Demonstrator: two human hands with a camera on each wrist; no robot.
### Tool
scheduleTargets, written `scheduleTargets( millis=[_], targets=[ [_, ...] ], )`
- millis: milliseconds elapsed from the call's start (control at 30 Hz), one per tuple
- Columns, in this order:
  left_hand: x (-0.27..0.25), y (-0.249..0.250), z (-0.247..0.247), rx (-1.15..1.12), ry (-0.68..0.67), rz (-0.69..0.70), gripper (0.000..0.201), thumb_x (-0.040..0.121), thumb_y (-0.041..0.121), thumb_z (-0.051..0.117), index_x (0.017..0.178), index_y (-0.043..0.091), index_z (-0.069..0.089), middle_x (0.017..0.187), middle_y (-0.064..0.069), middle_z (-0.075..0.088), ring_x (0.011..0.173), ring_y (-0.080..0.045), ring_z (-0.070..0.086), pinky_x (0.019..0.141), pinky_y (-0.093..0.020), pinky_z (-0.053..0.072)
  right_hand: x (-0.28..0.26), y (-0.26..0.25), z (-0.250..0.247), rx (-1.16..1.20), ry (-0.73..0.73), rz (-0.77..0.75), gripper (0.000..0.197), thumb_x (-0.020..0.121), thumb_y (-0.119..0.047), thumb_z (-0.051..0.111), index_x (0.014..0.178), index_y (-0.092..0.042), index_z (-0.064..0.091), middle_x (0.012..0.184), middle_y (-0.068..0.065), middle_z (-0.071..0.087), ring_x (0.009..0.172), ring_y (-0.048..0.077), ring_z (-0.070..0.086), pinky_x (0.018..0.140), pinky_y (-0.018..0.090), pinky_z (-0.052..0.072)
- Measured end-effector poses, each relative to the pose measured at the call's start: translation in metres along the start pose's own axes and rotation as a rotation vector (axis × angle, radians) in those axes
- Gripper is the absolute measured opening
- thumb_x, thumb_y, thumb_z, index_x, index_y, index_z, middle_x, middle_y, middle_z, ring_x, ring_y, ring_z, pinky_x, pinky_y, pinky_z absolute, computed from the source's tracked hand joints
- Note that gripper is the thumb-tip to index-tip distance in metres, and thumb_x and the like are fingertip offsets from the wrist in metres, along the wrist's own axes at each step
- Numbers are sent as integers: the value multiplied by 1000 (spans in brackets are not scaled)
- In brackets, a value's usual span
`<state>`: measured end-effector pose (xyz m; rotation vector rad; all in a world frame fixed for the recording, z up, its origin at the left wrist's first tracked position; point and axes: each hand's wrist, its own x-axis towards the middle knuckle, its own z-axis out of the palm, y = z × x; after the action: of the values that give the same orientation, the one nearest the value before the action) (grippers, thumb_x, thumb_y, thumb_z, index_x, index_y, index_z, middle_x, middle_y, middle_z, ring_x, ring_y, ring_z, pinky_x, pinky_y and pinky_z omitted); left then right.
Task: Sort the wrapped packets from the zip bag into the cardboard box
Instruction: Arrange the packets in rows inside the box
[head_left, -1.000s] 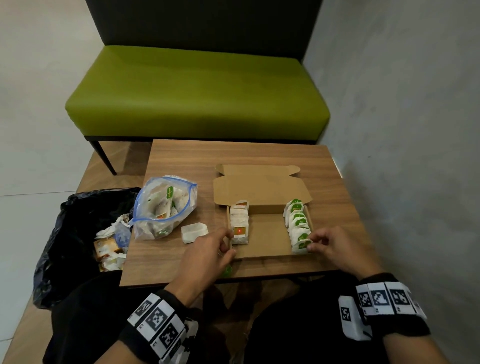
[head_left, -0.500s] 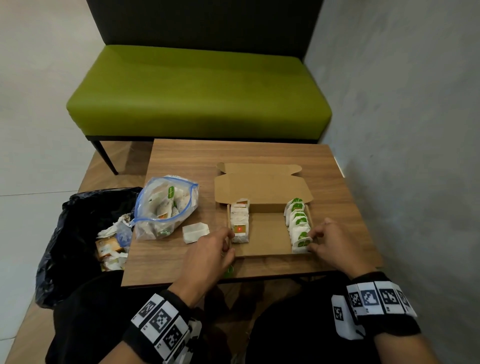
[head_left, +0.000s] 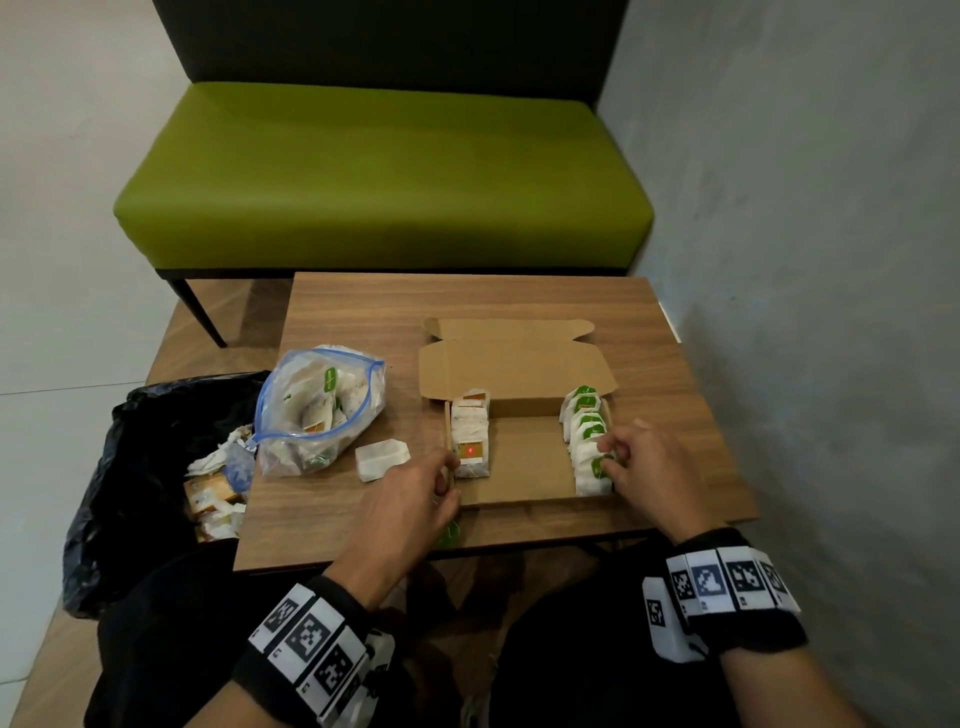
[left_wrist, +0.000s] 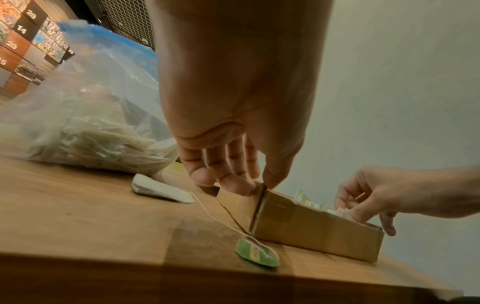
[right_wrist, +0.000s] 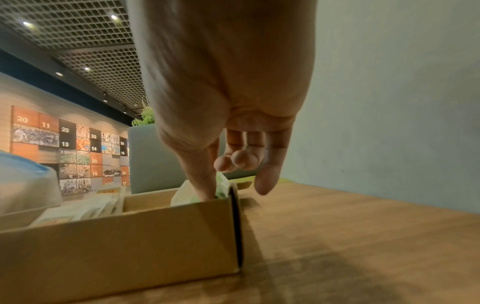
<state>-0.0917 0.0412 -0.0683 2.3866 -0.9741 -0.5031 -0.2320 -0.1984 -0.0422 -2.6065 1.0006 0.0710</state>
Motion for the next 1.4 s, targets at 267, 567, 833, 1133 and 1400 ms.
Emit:
scheduleTargets(
  millis=[267,567,833,1133,1400],
  targets=[
    [-1,2,-2,0,-12,0,31,94,33,60,124,35,53,94,16,61,72,-1,57,62,-17,42,1,-13,8,-68,-22,1,56,70,-51,81,113,-30,51,108,-10,50,91,11,52,70,30,43],
    [0,1,-1,12,-13,-6,30,94,34,60,124,35,53,94,15,62,70,-1,54,57,-14,34,3,-11,14,-81,-22,83,64,62,-54,85,105,-31,43,108,-7,49,95,14,52,75,32,46],
    [-4,4,-4,-4,29,-6,28,96,36,56,123,32,56,91,15,67,71,-2,58,65,-22,47,5,-12,9,-24,-10,88,72,59,-60,84,107,-28,40,108,-4,51,92,16,53,74,35,48],
    [-22,-33,-25,197,95,-130,30,89,14,60,118,19,61,124,2,58,97,-20,65,74,-38,55,-41,-87,-7,120,-32,-288,26,84,-46,69,93,-30,51,87,-16,49,82,5,51,70,21,46],
    [-4,-44,-12,417,-14,-153,33,97,29,48,128,18,50,133,2,47,98,-26,67,63,-38,50,-59,-142,56,-299,-363,-582,33,90,-36,67,115,-16,59,109,7,64,97,29,63,73,37,45]
  ],
)
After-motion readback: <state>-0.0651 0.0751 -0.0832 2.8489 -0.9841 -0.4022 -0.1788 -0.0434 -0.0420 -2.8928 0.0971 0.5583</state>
